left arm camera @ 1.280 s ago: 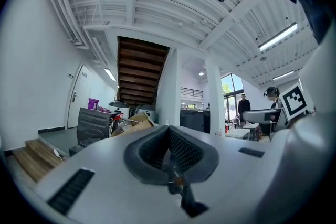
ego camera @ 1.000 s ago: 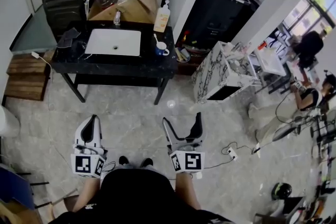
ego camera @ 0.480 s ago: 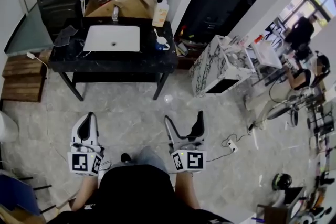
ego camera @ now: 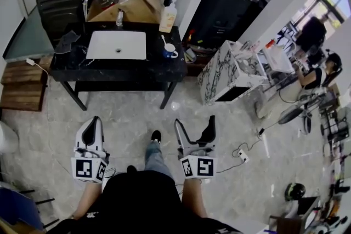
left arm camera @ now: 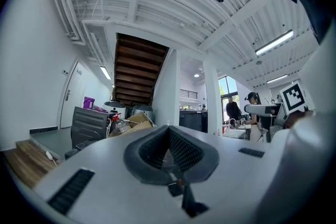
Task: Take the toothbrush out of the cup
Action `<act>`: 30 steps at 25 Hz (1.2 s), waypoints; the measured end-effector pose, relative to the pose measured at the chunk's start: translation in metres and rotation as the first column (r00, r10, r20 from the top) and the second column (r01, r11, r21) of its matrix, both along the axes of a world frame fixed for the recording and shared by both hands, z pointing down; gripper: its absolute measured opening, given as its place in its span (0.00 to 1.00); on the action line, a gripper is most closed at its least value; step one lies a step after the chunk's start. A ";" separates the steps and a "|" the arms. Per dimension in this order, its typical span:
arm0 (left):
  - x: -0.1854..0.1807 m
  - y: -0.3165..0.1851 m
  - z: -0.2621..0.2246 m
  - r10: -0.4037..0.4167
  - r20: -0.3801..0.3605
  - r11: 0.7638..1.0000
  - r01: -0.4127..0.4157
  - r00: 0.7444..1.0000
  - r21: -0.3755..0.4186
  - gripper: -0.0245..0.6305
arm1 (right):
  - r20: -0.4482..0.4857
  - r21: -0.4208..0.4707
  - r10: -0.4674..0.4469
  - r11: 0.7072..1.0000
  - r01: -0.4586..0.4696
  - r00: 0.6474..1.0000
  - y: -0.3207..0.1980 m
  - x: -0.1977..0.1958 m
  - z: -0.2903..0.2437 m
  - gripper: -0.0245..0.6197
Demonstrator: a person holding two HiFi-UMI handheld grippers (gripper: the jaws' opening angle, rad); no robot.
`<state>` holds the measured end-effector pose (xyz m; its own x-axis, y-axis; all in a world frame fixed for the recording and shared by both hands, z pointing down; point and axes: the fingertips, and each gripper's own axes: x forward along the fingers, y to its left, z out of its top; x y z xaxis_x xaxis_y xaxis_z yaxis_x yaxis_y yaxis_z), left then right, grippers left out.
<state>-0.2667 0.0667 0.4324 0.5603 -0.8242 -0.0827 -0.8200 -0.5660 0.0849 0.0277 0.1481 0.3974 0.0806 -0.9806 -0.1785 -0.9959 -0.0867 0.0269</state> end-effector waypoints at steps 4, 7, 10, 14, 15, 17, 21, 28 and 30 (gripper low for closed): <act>0.009 -0.021 0.006 -0.007 0.001 1.000 0.007 1.000 -0.003 0.04 | 0.001 0.010 -0.009 1.000 0.009 1.000 -0.025 0.009 0.002 0.81; 0.022 -0.042 0.012 -0.012 0.008 1.000 0.012 1.000 -0.012 0.04 | 0.010 0.006 -0.016 1.000 0.016 1.000 -0.051 0.023 0.007 0.81; 0.038 -0.066 0.012 -0.023 0.014 1.000 0.023 1.000 -0.014 0.04 | 0.013 -0.003 -0.026 1.000 0.026 1.000 -0.082 0.041 0.010 0.81; 0.060 -0.106 0.013 -0.051 0.023 0.998 0.052 0.998 -0.027 0.04 | 0.020 -0.001 -0.048 0.999 0.048 0.999 -0.126 0.067 0.007 0.81; 0.068 -0.117 0.012 -0.056 0.025 0.998 0.057 0.998 -0.028 0.04 | 0.019 -0.004 -0.054 0.999 0.054 0.998 -0.138 0.074 0.007 0.81; 0.086 -0.138 0.009 -0.062 0.030 0.998 0.063 0.998 -0.025 0.04 | 0.015 -0.015 -0.065 0.998 0.065 0.998 -0.162 0.090 0.008 0.81; 0.122 -0.177 0.001 -0.079 0.036 0.997 0.080 0.996 -0.023 0.04 | 0.020 -0.029 -0.095 0.995 0.095 0.995 -0.210 0.122 0.009 0.81; 0.179 -0.245 -0.006 -0.133 0.049 0.990 0.135 0.990 -0.032 0.04 | 0.002 -0.035 -0.157 0.987 0.157 0.988 -0.290 0.175 -0.001 0.81; 0.195 -0.260 -0.009 -0.145 0.048 0.989 0.146 0.988 -0.031 0.04 | 0.002 -0.031 -0.177 0.984 0.177 0.984 -0.309 0.187 -0.006 0.81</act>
<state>-0.0720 -0.1930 0.4233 0.4368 -0.8991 -0.0300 -0.8969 -0.4378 0.0627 0.2145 -0.1610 0.3915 -0.0953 -0.9844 -0.1482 -0.9954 0.0923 0.0276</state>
